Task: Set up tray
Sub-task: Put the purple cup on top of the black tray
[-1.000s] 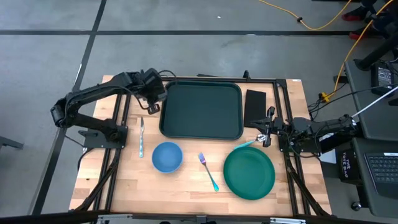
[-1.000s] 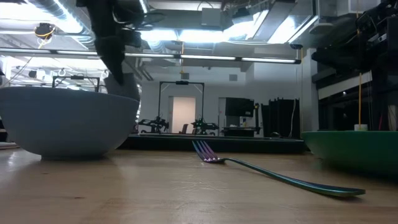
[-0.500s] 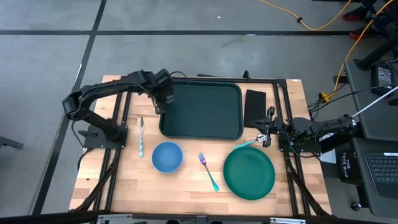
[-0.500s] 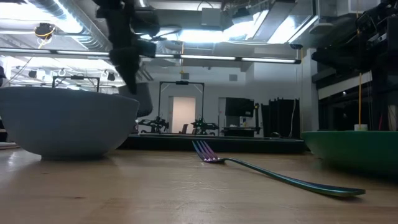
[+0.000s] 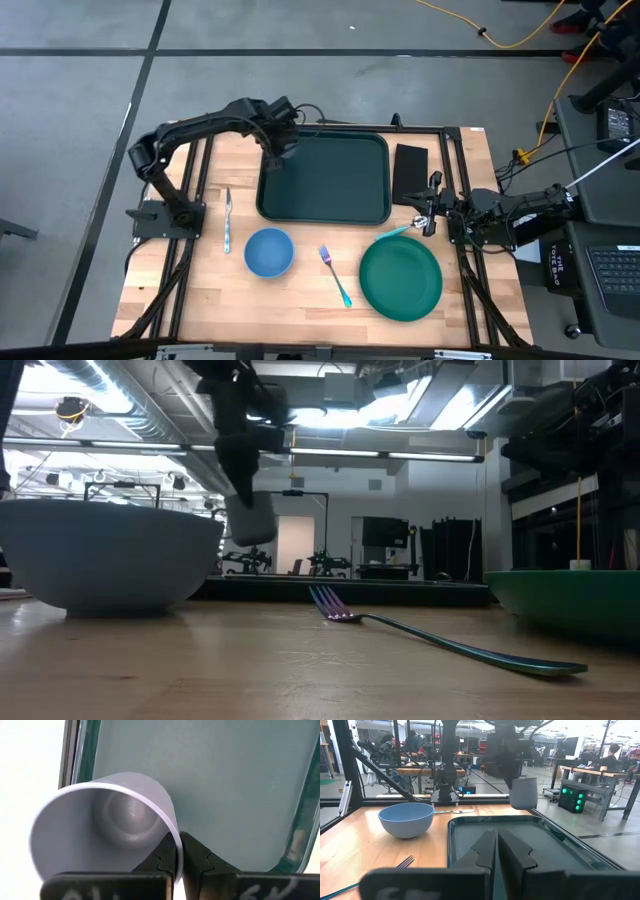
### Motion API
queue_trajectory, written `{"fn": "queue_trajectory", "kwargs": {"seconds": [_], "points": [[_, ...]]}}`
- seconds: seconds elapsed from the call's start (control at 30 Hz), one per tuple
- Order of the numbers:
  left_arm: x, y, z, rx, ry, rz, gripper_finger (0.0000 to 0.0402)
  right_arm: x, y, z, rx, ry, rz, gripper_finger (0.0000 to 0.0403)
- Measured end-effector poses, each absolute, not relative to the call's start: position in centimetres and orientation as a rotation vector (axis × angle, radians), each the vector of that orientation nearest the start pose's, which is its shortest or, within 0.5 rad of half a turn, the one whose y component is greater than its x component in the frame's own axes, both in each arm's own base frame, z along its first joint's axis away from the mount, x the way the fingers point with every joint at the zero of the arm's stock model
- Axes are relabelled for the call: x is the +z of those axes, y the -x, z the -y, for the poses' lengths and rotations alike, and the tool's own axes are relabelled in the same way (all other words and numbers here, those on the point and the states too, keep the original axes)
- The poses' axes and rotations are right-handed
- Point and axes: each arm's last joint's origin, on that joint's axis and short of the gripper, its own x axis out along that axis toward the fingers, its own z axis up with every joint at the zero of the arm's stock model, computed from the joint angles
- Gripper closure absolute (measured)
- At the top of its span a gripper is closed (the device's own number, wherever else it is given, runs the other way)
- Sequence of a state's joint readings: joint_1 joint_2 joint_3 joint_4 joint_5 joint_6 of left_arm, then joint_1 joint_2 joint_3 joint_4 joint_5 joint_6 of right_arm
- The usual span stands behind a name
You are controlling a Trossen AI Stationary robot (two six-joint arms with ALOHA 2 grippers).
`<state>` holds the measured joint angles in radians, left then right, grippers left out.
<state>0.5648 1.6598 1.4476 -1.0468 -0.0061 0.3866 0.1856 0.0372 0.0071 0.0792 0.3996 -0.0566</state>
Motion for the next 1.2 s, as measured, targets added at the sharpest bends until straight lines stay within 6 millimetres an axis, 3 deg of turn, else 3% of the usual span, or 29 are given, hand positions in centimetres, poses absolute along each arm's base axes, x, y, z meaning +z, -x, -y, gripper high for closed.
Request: {"fn": "queue_trajectory", "kwargs": {"seconds": [0.63, 1.0, 1.2], "points": [[23.9, -29.9, -19.1, 0.127, 0.0, -1.402, 0.0399, 17.0, -9.8, -0.7, -0.215, 0.043, 0.041, 0.0377], [25.6, -31.8, -21.5, 0.135, -0.008, -1.394, 0.0399, 17.0, -9.8, -0.7, -0.216, 0.043, 0.04, 0.0377], [24.6, -31.7, -23.0, 0.141, 0.026, -1.41, 0.0399, 17.0, -9.8, -0.7, -0.215, 0.044, 0.04, 0.0377]]}}
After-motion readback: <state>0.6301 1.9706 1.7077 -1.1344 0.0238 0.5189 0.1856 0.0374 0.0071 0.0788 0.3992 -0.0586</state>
